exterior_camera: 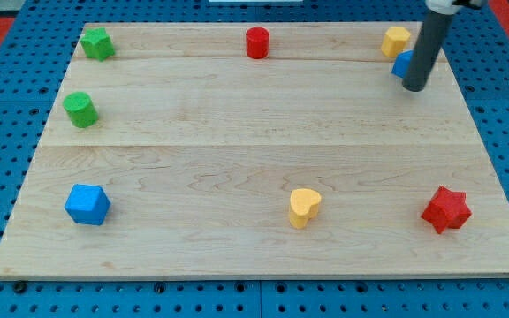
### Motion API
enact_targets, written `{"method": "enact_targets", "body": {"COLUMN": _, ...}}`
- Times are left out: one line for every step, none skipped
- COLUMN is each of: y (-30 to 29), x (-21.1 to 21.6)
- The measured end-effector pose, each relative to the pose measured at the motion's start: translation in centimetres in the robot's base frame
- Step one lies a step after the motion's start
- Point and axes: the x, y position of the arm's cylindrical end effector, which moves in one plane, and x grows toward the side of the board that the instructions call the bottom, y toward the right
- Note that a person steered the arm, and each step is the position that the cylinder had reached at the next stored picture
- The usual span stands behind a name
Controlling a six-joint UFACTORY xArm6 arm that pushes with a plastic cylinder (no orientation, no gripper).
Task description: Slide your arm towards the red circle
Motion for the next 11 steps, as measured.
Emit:
{"method": "enact_targets", "body": {"y": 1.4, "x": -2.2}}
{"method": "enact_targets", "body": {"y": -1.5, "x": -5.4}}
{"method": "enact_targets", "body": {"y": -2.1, "x": -4.6}}
{"method": "enact_targets", "body": {"y": -2.1, "x": -0.6}}
{"method": "enact_targets", "body": {"y": -2.6, "x": 2.4}}
{"method": "enact_targets", "body": {"y": -2.8, "x": 2.6}}
{"method": "enact_targets", "body": {"y": -2.8, "x": 2.6}}
{"method": "enact_targets", "body": {"y": -6.1, "x": 2.6}}
{"method": "enact_targets", "body": {"y": -13.7, "x": 1.9}}
{"method": "enact_targets", "body": {"y": -18.5, "x": -0.6}}
{"method": "enact_targets", "body": {"y": -20.1, "x": -4.3}}
